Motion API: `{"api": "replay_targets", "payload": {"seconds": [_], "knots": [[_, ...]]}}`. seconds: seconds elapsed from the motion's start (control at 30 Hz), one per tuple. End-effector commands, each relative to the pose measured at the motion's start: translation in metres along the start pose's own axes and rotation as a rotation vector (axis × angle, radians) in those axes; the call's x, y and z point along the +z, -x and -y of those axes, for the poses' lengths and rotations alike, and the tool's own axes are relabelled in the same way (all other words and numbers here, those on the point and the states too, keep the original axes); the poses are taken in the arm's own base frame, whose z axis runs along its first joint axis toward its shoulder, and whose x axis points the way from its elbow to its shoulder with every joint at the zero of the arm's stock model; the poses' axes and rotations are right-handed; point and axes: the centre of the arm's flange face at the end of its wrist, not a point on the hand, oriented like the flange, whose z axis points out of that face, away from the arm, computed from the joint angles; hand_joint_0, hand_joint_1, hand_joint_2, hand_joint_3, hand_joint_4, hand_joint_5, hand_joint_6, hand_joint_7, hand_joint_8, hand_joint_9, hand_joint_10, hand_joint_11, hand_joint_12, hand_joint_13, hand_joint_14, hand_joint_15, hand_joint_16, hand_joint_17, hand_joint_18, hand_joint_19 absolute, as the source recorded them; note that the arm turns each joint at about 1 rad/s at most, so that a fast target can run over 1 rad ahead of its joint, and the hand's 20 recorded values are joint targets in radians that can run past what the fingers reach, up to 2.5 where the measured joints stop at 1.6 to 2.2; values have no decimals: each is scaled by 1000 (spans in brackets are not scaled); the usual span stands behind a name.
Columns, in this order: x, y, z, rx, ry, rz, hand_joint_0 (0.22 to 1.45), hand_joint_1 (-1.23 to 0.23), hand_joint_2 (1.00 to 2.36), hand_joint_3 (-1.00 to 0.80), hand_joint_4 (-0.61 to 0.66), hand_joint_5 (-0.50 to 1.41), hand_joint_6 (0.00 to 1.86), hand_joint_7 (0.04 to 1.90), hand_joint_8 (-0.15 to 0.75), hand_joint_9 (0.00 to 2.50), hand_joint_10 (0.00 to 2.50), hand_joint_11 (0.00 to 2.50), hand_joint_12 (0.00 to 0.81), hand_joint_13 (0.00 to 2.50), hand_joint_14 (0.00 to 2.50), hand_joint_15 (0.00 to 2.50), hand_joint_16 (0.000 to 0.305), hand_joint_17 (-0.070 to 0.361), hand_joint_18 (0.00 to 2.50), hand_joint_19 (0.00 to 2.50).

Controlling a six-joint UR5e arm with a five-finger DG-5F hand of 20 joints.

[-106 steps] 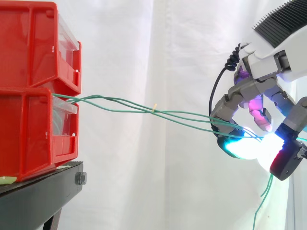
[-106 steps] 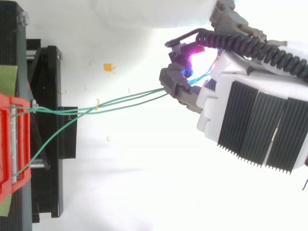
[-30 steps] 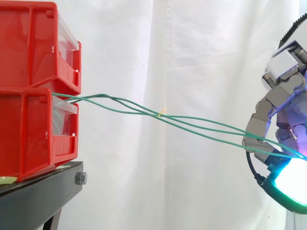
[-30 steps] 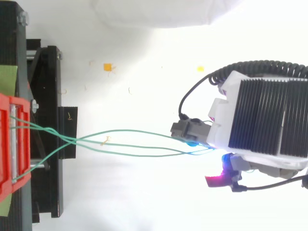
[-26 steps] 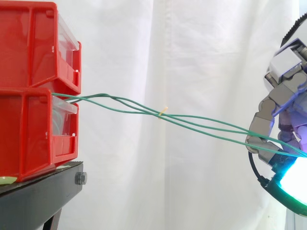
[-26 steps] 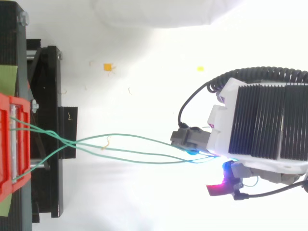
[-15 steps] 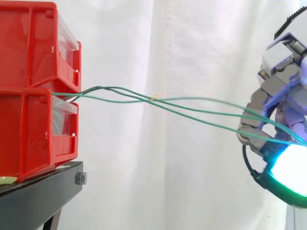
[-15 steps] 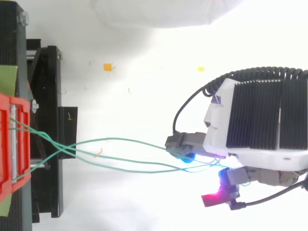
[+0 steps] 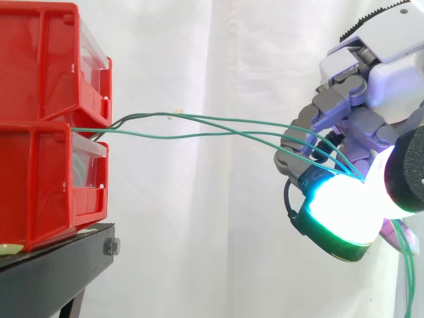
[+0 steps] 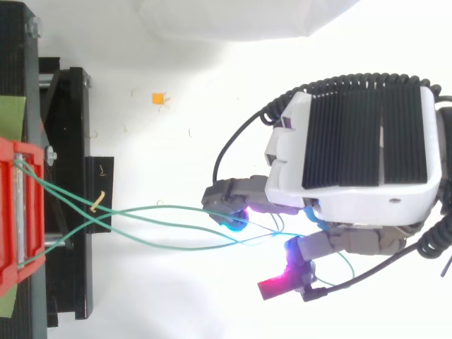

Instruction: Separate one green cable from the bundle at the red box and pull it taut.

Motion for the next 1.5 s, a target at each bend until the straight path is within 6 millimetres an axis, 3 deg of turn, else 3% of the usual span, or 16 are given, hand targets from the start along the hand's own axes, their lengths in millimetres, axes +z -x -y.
{"api": "replay_targets", "payload": {"seconds": [0.0, 0.6, 0.87, 1.47], "knots": [[2, 3, 4, -8, 14, 10, 711, -711, 1012, -316, 72, 123, 504, 1318, 215, 1809, 9, 248, 408, 1170, 15, 532, 44, 99, 818, 607], [8, 15, 12, 15, 51, 75, 712, -711, 1012, -319, 79, 124, 504, 1316, 218, 1807, 9, 254, 411, 1171, 17, 533, 44, 98, 817, 600], [13, 20, 8, 169, 90, 117, 711, -710, 1013, -315, 78, 124, 504, 1311, 215, 1809, 11, 246, 410, 1169, 15, 533, 44, 98, 819, 600], [16, 22, 13, 266, 105, 136, 713, -709, 1012, -326, 72, 124, 504, 1317, 216, 1809, 9, 248, 409, 1172, 15, 533, 44, 98, 828, 607]]}}
